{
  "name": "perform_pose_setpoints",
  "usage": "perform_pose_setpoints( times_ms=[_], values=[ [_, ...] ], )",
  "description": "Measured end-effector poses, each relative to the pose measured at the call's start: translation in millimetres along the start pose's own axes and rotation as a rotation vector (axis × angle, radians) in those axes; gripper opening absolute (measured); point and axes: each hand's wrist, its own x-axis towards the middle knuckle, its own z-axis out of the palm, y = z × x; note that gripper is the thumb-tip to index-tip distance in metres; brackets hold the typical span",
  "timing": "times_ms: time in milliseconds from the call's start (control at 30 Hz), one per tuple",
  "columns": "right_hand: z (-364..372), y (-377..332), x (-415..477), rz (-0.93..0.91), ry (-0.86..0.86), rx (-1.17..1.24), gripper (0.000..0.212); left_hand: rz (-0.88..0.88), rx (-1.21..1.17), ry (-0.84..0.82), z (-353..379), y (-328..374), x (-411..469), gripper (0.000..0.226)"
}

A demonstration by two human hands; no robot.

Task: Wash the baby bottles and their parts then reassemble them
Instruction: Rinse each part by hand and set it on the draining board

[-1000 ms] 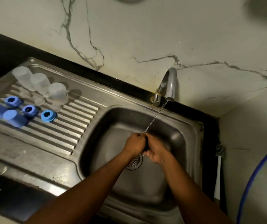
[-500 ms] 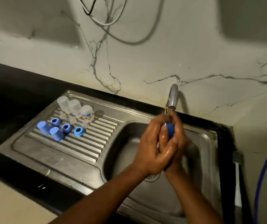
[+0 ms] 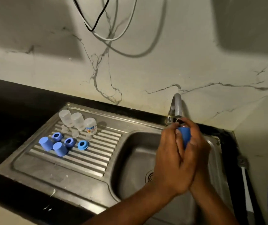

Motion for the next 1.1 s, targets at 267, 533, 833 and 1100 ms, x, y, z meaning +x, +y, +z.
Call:
perform_pose_setpoints(
  times_ms=[267, 533, 833, 1100],
  values=[
    [97.0, 98.7, -79.6, 0.725, -0.443, -0.486, 0.012, -1.185, -0.062, -0.19, -62.6, -149.4, -32.6, 0.022],
    [205.1, 33.5, -100.3, 0.273, -0.5, -0.321, 0.039, -1.193, -0.267, 0.293, -204.1, -177.1, -17.8, 0.022],
    [338.3, 24.9, -119.1, 0.247, -0.589, -0.389, 0.053, -1.054, 0.127, 0.195, -325.8, -205.0, -36.9, 0.013],
    [369.9, 19.2, -133.9, 0.313, -0.527, -0.446, 0.05, -0.95, 0.117, 0.086, -341.0, -216.7, -40.8, 0.018]
  ],
)
